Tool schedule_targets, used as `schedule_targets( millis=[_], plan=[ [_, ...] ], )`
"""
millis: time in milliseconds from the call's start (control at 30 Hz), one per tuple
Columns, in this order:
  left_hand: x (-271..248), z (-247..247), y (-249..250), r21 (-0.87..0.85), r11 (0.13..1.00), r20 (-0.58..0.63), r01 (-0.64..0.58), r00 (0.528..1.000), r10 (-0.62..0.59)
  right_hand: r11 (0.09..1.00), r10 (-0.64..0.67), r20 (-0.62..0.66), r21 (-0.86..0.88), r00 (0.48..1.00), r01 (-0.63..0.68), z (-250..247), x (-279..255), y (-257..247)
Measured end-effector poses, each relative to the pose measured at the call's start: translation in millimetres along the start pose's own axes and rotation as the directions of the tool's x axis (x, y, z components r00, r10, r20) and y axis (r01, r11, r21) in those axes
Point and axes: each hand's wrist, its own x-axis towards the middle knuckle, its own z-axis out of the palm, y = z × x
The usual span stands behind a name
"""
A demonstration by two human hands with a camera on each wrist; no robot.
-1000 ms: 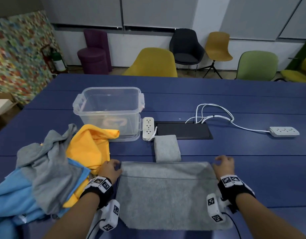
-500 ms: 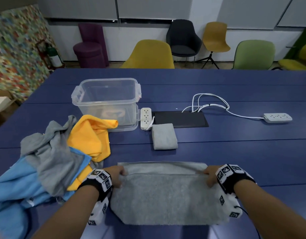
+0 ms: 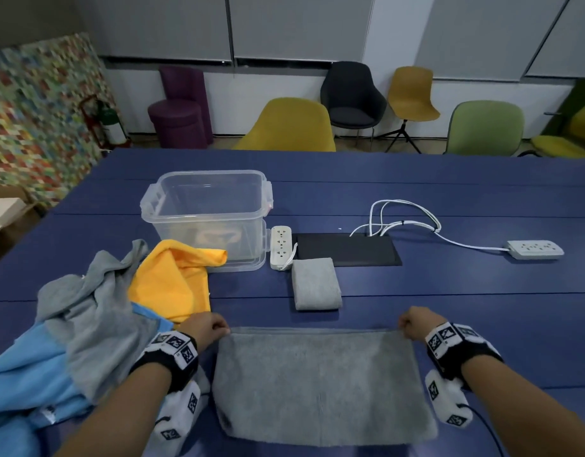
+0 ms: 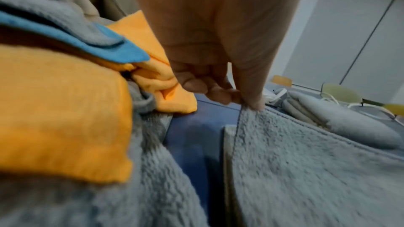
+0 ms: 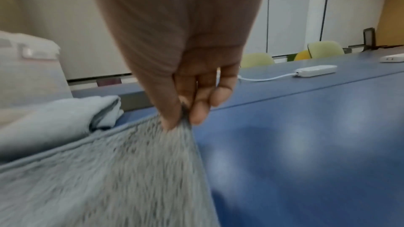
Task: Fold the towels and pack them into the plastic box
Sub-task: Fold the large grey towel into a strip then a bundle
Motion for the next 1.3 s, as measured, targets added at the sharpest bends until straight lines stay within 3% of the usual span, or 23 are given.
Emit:
schedule_targets(
  millis=[100, 200, 400, 500, 633, 733, 867, 1000, 1067, 1133, 1167, 1200, 1300],
  plan=[
    [9, 9, 1, 0.061, 0.995, -0.056, -0.074, 0.995, 0.078, 0.999, -0.025, -0.029, -0.047, 0.999, 0.023, 13, 15, -5],
    [16, 20, 0, 0.132, 0.982, 0.024, -0.135, 0.991, 0.133, 0.989, -0.113, 0.0, -0.093, 0.994, 0.113, 26, 28, -4],
    [23, 12, 2, 0.21, 0.974, 0.092, -0.09, 0.993, 0.072, 0.993, -0.105, 0.183, -0.036, 0.978, 0.114, 16, 29, 0],
    [23, 7, 5, 0.176, 0.981, 0.107, -0.076, 0.993, 0.058, 0.992, -0.125, 0.196, 0.029, 0.973, 0.121, 11, 27, 4],
    [18, -1, 11, 0.085, 0.995, 0.115, -0.049, 0.993, 0.039, 0.981, -0.129, 0.058, 0.155, 0.99, 0.119, 2, 18, 7],
    [8, -12, 18, 0.092, 0.995, 0.092, -0.048, 0.995, 0.039, 0.987, -0.065, -0.091, 0.143, 0.994, 0.078, -2, 10, 7],
    [-12, -37, 30, 0.12, 0.99, -0.103, -0.077, 0.991, 0.089, 0.984, -0.06, -0.343, 0.14, 0.937, 0.114, -13, -7, 11],
    [-43, -60, 44, 0.188, 0.976, -0.389, -0.113, 0.904, 0.18, 0.962, -0.083, -0.638, 0.15, 0.765, 0.229, -27, -32, 8],
    [-59, -71, 48, 0.172, 0.973, -0.54, -0.151, 0.812, 0.221, 0.936, -0.052, -0.769, 0.184, 0.637, 0.299, -35, -54, 6],
    [-70, -77, 47, 0.161, 0.967, -0.689, -0.197, 0.679, 0.253, 0.906, 0.001, -0.89, 0.194, 0.457, 0.375, -42, -77, 3],
    [-77, -78, 46, 0.161, 0.965, -0.733, -0.209, 0.629, 0.259, 0.896, 0.015, -0.917, 0.19, 0.4, 0.402, -43, -88, 1],
    [-84, -77, 47, 0.167, 0.964, -0.754, -0.208, 0.603, 0.26, 0.893, 0.015, -0.919, 0.19, 0.394, 0.409, -44, -96, -1],
    [-102, -75, 54, 0.111, 0.986, -0.77, -0.127, 0.616, 0.166, 0.927, -0.025, -0.84, 0.183, 0.542, 0.327, -45, -114, -6]
  ],
)
